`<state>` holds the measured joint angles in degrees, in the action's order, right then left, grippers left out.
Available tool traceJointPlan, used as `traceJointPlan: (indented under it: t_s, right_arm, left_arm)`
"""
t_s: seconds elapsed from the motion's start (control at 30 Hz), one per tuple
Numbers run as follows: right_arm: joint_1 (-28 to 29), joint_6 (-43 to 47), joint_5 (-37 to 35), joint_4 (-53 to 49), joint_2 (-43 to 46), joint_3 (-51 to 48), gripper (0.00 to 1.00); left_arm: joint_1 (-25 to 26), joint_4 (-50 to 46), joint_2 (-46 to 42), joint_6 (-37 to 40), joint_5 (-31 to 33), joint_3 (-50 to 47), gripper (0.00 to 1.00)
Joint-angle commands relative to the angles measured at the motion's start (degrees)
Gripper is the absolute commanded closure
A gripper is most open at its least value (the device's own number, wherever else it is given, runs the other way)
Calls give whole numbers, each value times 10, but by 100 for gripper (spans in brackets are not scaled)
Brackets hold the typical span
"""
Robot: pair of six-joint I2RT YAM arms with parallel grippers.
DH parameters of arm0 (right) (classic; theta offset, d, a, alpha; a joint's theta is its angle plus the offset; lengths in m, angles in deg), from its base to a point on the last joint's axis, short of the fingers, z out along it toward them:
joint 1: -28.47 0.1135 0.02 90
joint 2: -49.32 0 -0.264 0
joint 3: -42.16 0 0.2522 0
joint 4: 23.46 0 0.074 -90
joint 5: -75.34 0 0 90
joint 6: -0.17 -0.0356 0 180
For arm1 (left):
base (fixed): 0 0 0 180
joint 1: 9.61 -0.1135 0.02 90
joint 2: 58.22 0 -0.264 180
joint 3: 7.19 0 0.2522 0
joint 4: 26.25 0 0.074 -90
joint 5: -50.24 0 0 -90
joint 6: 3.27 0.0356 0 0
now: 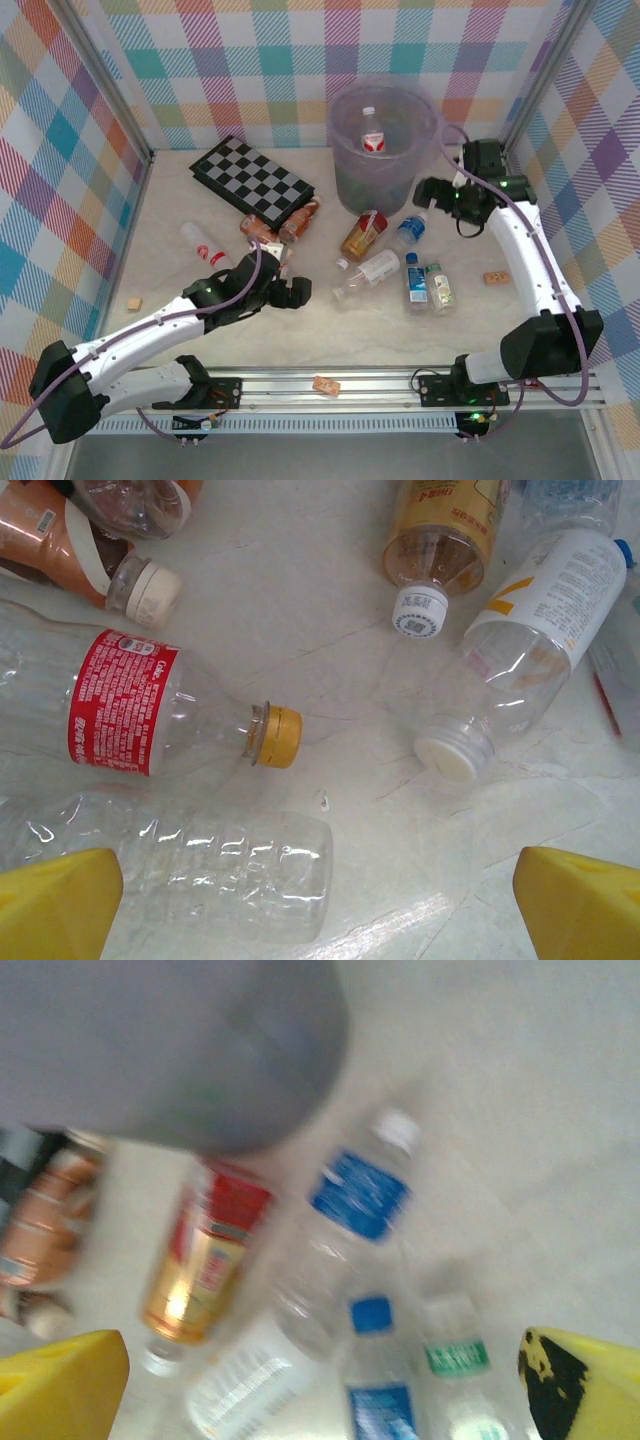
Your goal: Put the plastic bottles in the bin
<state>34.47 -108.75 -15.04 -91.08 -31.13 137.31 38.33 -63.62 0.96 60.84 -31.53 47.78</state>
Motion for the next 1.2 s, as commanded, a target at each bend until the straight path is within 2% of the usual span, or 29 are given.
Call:
traceJointPlan:
  t_s: [0.0,0.13,0.2,0.37,0.57,0.87,1.17]
  right_arm:
    - [-15,-7,-11,-57,16,-80,1]
    - [-24,-15,-6,-59,29,-169,3]
    - [-31,-18,11,-55,31,-206,8]
    - [-48,-19,4,-46,23,-257,12]
    - [-60,-24,24,-25,10,-267,18]
    - [-70,-46,35,10,-30,-285,11]
    - [-80,-58,5,59,-53,-304,19]
  left_arm:
    - [5,14,7,18,13,21,0]
    - [0,18,14,21,26,24,0]
    - [-4,25,22,25,18,26,0]
    - [-5,33,47,30,11,32,0]
    - [-5,45,59,30,4,27,0]
    - [-6,52,58,25,3,19,0]
    - [-6,59,57,21,1,14,0]
